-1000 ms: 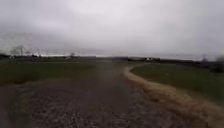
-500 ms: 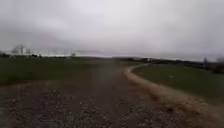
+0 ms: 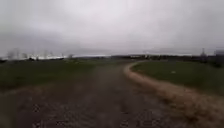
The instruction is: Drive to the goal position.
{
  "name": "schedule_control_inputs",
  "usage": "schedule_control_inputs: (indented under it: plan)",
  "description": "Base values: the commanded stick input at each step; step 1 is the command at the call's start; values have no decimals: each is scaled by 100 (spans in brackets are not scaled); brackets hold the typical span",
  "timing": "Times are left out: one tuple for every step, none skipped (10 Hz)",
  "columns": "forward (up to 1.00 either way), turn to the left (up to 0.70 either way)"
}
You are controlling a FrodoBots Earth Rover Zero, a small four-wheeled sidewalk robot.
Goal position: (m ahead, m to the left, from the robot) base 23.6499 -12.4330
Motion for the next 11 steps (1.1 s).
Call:
schedule_control_inputs:
  plan:
    - [85,0]
    - [85,0]
    - [85,0]
    - [85,0]
    - [85,0]
    - [85,0]
    - [85,0]
    - [85,0]
    - [85,0]
    - [85,0]
    - [85,0]
